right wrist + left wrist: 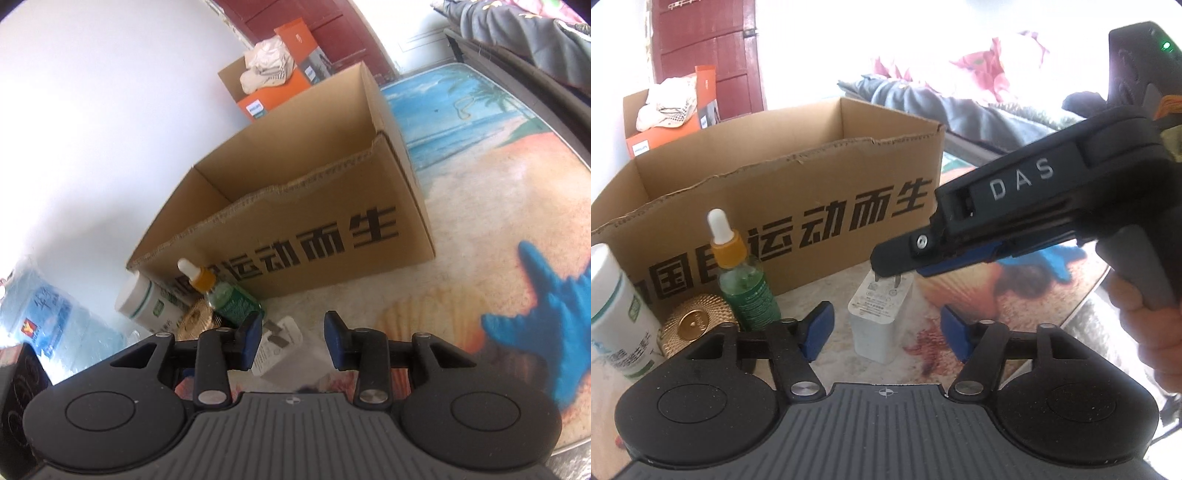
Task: Organize rigid objects
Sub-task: 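Close the right tool on the white plug charger, then lift the charger and carry it over the box with the right tool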
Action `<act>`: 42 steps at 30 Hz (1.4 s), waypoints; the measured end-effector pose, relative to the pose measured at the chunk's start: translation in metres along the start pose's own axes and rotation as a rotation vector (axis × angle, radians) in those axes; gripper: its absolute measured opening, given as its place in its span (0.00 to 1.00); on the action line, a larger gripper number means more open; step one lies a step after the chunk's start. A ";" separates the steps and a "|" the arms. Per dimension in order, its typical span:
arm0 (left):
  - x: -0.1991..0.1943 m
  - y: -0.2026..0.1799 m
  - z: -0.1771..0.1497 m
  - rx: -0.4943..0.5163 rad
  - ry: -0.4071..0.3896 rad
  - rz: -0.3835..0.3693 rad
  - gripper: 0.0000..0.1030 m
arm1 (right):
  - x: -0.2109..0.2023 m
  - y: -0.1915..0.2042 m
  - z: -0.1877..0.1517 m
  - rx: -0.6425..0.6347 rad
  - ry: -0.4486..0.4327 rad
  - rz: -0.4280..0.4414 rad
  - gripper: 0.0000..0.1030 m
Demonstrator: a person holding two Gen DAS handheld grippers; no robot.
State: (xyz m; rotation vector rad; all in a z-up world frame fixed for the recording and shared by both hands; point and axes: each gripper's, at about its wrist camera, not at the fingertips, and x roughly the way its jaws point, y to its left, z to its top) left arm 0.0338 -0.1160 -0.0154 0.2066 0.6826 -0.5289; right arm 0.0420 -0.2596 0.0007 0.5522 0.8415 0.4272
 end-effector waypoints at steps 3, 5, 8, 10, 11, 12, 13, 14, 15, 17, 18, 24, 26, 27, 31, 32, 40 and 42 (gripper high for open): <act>0.004 -0.003 -0.001 0.006 0.011 0.007 0.56 | 0.004 0.000 -0.004 -0.003 0.005 -0.002 0.42; 0.008 -0.002 -0.002 0.002 0.020 0.011 0.52 | 0.008 -0.001 -0.006 0.000 0.007 0.000 0.42; 0.010 0.002 -0.001 -0.011 0.029 0.013 0.40 | 0.012 -0.001 -0.007 -0.003 0.007 0.005 0.42; 0.010 0.004 -0.002 -0.023 0.029 0.006 0.37 | 0.014 0.000 -0.007 -0.007 0.003 0.010 0.42; 0.010 0.005 -0.002 -0.031 0.028 -0.004 0.32 | 0.015 0.000 -0.007 -0.007 0.002 0.012 0.42; 0.011 0.006 -0.001 -0.037 0.026 -0.006 0.32 | 0.016 0.000 -0.007 -0.006 0.002 0.017 0.40; 0.011 0.010 -0.002 -0.036 0.022 -0.002 0.32 | 0.016 0.000 -0.006 -0.005 0.001 0.021 0.40; 0.012 0.010 -0.003 -0.033 0.018 0.000 0.31 | 0.016 0.000 -0.007 -0.008 -0.002 0.019 0.40; 0.012 0.011 -0.004 -0.034 0.015 0.001 0.31 | 0.016 0.001 -0.007 -0.011 -0.005 0.016 0.39; 0.012 0.012 -0.005 -0.041 0.010 -0.002 0.30 | 0.015 0.003 -0.007 -0.020 -0.008 0.012 0.38; 0.009 0.011 -0.007 -0.046 0.007 -0.009 0.29 | 0.015 0.004 -0.007 -0.024 -0.007 0.011 0.38; -0.003 0.012 -0.005 -0.056 -0.019 -0.013 0.25 | 0.007 0.014 -0.006 -0.048 -0.023 0.006 0.36; -0.009 0.013 -0.002 -0.065 -0.033 -0.013 0.25 | 0.001 0.020 -0.005 -0.063 -0.036 0.008 0.36; -0.013 0.013 -0.001 -0.068 -0.042 -0.013 0.25 | -0.003 0.023 -0.004 -0.071 -0.044 0.011 0.36; -0.031 0.013 0.008 -0.068 -0.096 -0.001 0.25 | -0.019 0.040 0.003 -0.111 -0.085 0.030 0.36; -0.036 0.015 0.012 -0.070 -0.109 0.003 0.25 | -0.023 0.046 0.006 -0.126 -0.097 0.036 0.36; -0.063 0.043 0.066 -0.097 -0.190 0.018 0.25 | -0.037 0.089 0.058 -0.245 -0.149 0.085 0.36; -0.060 0.056 0.085 -0.123 -0.181 0.006 0.25 | -0.032 0.098 0.077 -0.271 -0.143 0.088 0.36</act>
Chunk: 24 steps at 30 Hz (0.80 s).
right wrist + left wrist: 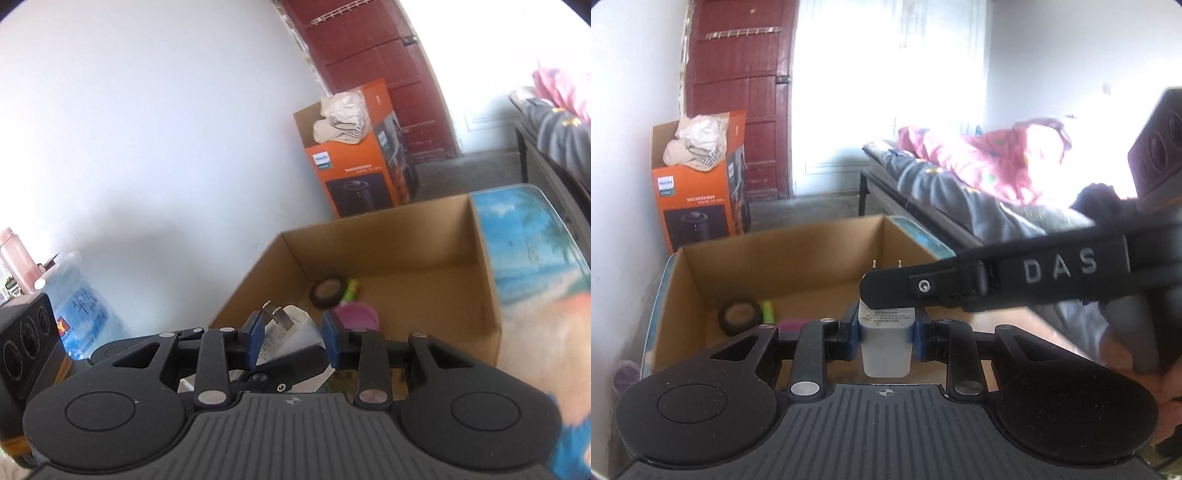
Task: Organize rigid objects
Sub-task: 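Lift the charger and carry it over the box with the right tool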
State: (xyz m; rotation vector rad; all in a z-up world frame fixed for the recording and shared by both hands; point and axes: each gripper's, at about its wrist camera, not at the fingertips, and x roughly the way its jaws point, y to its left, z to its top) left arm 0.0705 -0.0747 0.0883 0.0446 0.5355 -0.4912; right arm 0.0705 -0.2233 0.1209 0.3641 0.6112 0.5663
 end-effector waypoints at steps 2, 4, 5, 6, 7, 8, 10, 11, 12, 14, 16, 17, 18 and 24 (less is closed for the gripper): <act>0.011 0.011 0.017 -0.025 0.022 -0.007 0.25 | 0.013 -0.001 0.020 -0.011 0.018 0.000 0.36; 0.029 0.024 0.032 -0.039 0.058 -0.003 0.25 | 0.031 -0.006 0.038 -0.013 0.048 -0.008 0.36; 0.040 0.029 0.039 -0.048 0.080 0.004 0.25 | 0.041 -0.010 0.047 -0.010 0.066 -0.010 0.36; 0.050 0.034 0.043 -0.056 0.106 0.009 0.25 | 0.052 -0.014 0.054 -0.002 0.084 -0.015 0.36; 0.062 0.040 0.046 -0.068 0.135 0.013 0.25 | 0.064 -0.020 0.061 0.012 0.106 -0.022 0.36; 0.073 0.047 0.048 -0.092 0.166 0.016 0.25 | 0.077 -0.026 0.067 0.024 0.129 -0.027 0.36; 0.098 0.060 0.053 -0.115 0.225 0.014 0.25 | 0.101 -0.039 0.077 0.036 0.169 -0.044 0.36; 0.109 0.068 0.054 -0.137 0.251 0.014 0.25 | 0.112 -0.045 0.080 0.044 0.188 -0.050 0.36; 0.121 0.072 0.056 -0.153 0.282 0.016 0.25 | 0.123 -0.052 0.083 0.052 0.207 -0.056 0.36; 0.142 0.080 0.058 -0.174 0.335 0.024 0.25 | 0.145 -0.067 0.086 0.085 0.248 -0.059 0.36; 0.162 0.087 0.059 -0.196 0.376 0.036 0.25 | 0.164 -0.085 0.086 0.125 0.283 -0.056 0.36; 0.171 0.089 0.059 -0.204 0.394 0.044 0.25 | 0.173 -0.093 0.086 0.140 0.297 -0.056 0.36; 0.180 0.091 0.058 -0.209 0.410 0.054 0.25 | 0.181 -0.101 0.085 0.152 0.310 -0.055 0.36; 0.212 0.090 0.055 -0.159 0.470 0.111 0.25 | 0.215 -0.123 0.083 0.168 0.361 -0.072 0.36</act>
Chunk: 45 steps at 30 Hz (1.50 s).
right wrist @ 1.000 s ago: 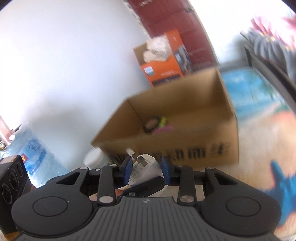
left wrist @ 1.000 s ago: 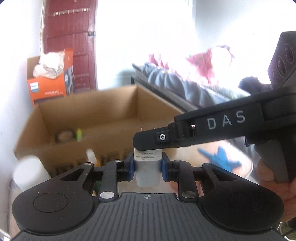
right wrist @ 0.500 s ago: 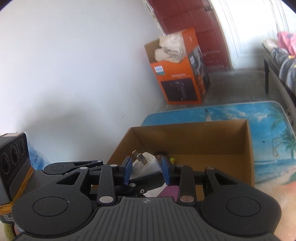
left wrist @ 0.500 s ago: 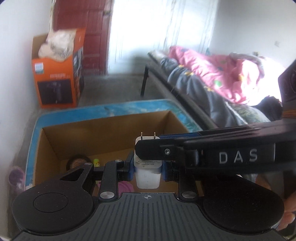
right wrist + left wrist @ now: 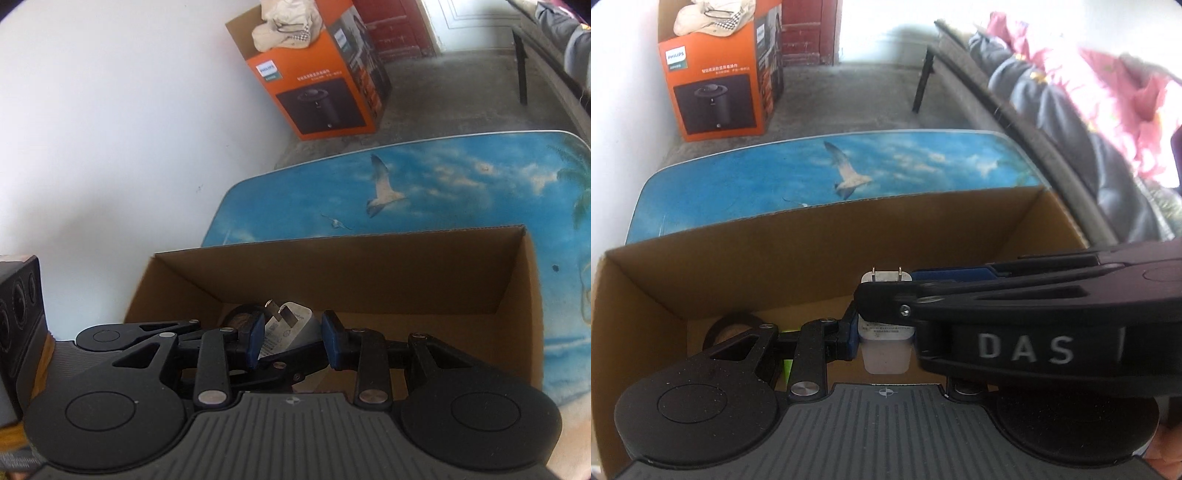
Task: Organize rigid objects
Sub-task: 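Lift the charger and carry it over the box with the right tool, then lower the charger into the box and open the right tool, then move the open right tool to the green dropper bottle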
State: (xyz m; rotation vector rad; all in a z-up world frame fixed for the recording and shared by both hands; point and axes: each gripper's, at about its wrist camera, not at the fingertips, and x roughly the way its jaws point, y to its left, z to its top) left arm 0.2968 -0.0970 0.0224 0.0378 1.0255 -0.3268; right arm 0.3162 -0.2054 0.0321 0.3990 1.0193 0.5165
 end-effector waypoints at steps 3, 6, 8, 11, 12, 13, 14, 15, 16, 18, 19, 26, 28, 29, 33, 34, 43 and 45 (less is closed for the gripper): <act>0.009 0.003 0.004 -0.009 0.020 0.003 0.25 | 0.008 -0.006 0.003 0.004 0.011 -0.003 0.36; 0.017 0.005 0.006 -0.011 0.041 0.001 0.26 | 0.016 -0.011 0.004 0.014 0.032 -0.006 0.36; 0.020 0.005 0.005 -0.016 0.048 -0.008 0.30 | 0.018 -0.014 0.003 0.024 0.038 -0.005 0.36; 0.020 0.001 0.006 -0.017 0.052 -0.010 0.33 | 0.019 -0.016 0.003 0.026 0.036 -0.010 0.36; 0.018 0.000 0.006 -0.016 0.050 -0.013 0.35 | 0.018 -0.016 0.003 0.026 0.032 -0.010 0.36; 0.016 0.000 0.005 -0.017 0.046 -0.018 0.38 | 0.015 -0.015 0.002 0.023 0.024 -0.011 0.36; 0.013 0.000 0.005 -0.020 0.041 -0.024 0.42 | 0.011 -0.013 0.002 0.017 0.016 -0.014 0.37; 0.008 -0.001 0.005 -0.023 0.033 -0.032 0.45 | 0.006 -0.012 0.002 0.010 0.003 -0.017 0.37; 0.004 -0.002 0.005 -0.026 0.026 -0.037 0.53 | 0.000 -0.010 0.001 0.007 -0.012 -0.019 0.37; -0.008 -0.004 0.004 -0.027 0.004 -0.046 0.61 | -0.018 -0.005 -0.002 0.005 -0.051 -0.010 0.37; -0.016 -0.004 0.003 -0.024 -0.009 -0.052 0.64 | -0.029 -0.003 -0.004 0.005 -0.074 -0.002 0.37; -0.090 -0.012 -0.019 0.041 -0.126 -0.099 0.79 | -0.129 0.017 -0.046 -0.006 -0.248 0.110 0.38; -0.116 -0.014 -0.031 0.074 -0.172 -0.111 0.83 | -0.157 0.022 -0.066 -0.011 -0.292 0.140 0.40; -0.128 -0.016 -0.039 0.092 -0.196 -0.115 0.85 | -0.170 0.025 -0.077 -0.015 -0.313 0.153 0.41; -0.171 -0.026 -0.075 0.187 -0.295 -0.101 0.95 | -0.208 0.034 -0.121 -0.029 -0.374 0.187 0.42; -0.178 -0.029 -0.085 0.202 -0.318 -0.096 0.96 | -0.214 0.035 -0.131 -0.030 -0.384 0.189 0.42; -0.197 -0.049 -0.187 0.189 -0.487 -0.075 0.98 | -0.208 0.047 -0.201 -0.033 -0.409 0.170 0.42; -0.184 -0.053 -0.202 0.188 -0.471 -0.079 0.98 | -0.196 0.052 -0.211 -0.052 -0.405 0.150 0.42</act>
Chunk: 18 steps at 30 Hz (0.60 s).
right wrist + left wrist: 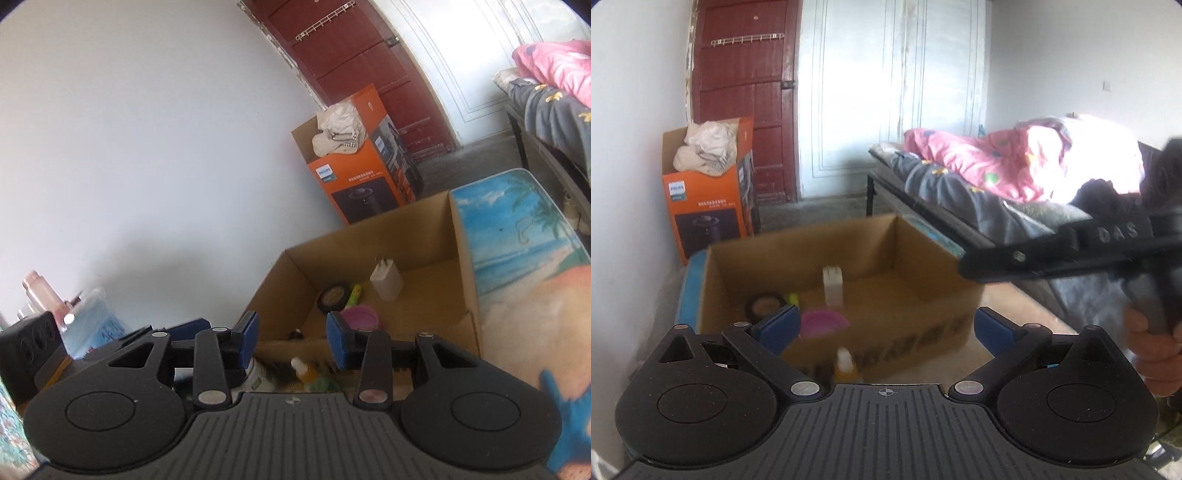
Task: Organize rigid objects
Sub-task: 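Move the open right tool to the green dropper bottle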
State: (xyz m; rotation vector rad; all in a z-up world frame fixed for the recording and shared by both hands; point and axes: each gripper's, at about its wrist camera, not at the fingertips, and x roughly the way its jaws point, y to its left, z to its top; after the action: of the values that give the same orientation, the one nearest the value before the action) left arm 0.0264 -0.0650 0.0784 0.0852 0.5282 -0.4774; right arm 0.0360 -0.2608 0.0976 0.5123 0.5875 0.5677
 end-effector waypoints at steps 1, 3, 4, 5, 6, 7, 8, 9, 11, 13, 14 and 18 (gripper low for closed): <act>0.005 -0.004 -0.008 0.005 0.012 0.005 0.98 | 0.005 0.002 -0.005 -0.010 0.003 -0.011 0.42; 0.016 -0.011 -0.022 0.017 0.043 0.031 0.96 | 0.013 0.008 -0.016 -0.037 0.012 -0.037 0.42; 0.020 -0.012 -0.029 0.018 0.051 0.037 0.95 | 0.018 0.010 -0.020 -0.048 0.016 -0.042 0.42; 0.025 -0.014 -0.033 0.020 0.058 0.045 0.93 | 0.021 0.013 -0.026 -0.061 0.019 -0.046 0.42; 0.030 -0.017 -0.036 0.030 0.064 0.054 0.92 | 0.025 0.016 -0.030 -0.074 0.025 -0.052 0.42; 0.030 -0.015 -0.040 0.039 0.062 0.062 0.91 | 0.030 0.018 -0.034 -0.089 0.028 -0.058 0.42; 0.033 -0.017 -0.042 0.048 0.058 0.074 0.90 | 0.034 0.020 -0.037 -0.103 0.034 -0.060 0.42; 0.036 -0.017 -0.043 0.057 0.054 0.087 0.89 | 0.039 0.022 -0.039 -0.116 0.043 -0.065 0.42; 0.039 -0.014 -0.046 0.068 0.049 0.118 0.79 | 0.048 0.026 -0.044 -0.144 0.055 -0.075 0.41; 0.045 -0.011 -0.047 0.074 0.049 0.156 0.73 | 0.055 0.027 -0.045 -0.167 0.061 -0.081 0.39; 0.049 -0.008 -0.046 0.073 0.053 0.173 0.69 | 0.057 0.029 -0.046 -0.176 0.062 -0.082 0.39; 0.058 0.004 -0.046 0.051 0.064 0.202 0.54 | 0.071 0.027 -0.045 -0.180 0.073 -0.067 0.37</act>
State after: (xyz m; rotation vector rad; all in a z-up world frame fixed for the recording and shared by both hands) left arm 0.0506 -0.0760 0.0094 0.2014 0.5633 -0.2915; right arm 0.0477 -0.1842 0.0554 0.3024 0.6141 0.5716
